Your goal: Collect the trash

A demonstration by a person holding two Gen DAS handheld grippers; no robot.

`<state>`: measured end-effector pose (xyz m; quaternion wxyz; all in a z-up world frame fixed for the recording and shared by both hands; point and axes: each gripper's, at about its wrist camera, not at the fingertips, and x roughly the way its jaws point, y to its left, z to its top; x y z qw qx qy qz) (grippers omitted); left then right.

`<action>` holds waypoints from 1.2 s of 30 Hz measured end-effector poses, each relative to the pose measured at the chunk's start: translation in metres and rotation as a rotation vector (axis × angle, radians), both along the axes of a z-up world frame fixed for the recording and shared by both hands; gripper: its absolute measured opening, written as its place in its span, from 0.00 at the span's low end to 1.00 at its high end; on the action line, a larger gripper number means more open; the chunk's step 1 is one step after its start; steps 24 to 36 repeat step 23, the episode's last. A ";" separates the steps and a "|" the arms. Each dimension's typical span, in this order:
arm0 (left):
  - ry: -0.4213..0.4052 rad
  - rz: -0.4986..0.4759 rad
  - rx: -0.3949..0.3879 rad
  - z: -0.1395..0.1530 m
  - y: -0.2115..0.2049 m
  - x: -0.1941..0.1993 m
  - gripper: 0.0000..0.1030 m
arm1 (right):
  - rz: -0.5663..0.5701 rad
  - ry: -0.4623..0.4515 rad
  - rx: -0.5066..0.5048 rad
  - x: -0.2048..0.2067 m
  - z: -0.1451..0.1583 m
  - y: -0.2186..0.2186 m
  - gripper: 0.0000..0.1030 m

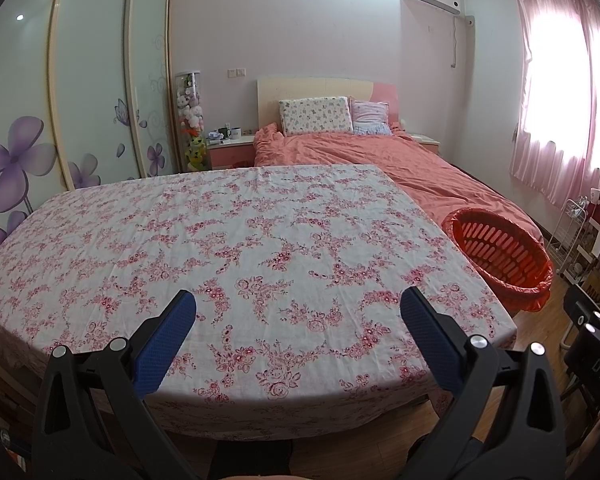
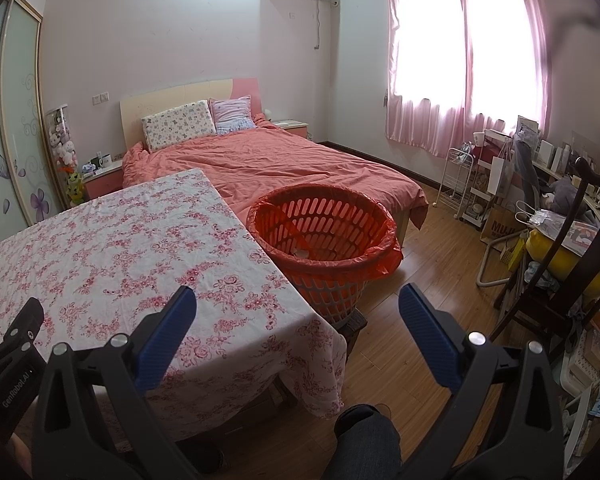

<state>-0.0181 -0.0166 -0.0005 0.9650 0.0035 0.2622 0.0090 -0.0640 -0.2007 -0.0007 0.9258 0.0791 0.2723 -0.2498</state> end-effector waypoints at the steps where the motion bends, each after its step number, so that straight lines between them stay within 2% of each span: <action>1: 0.000 -0.001 0.000 0.000 0.000 0.000 0.98 | 0.000 0.000 0.000 0.000 0.000 0.000 0.96; 36: 0.011 -0.002 0.002 -0.007 0.001 -0.001 0.98 | 0.001 0.001 0.000 0.002 0.000 0.000 0.96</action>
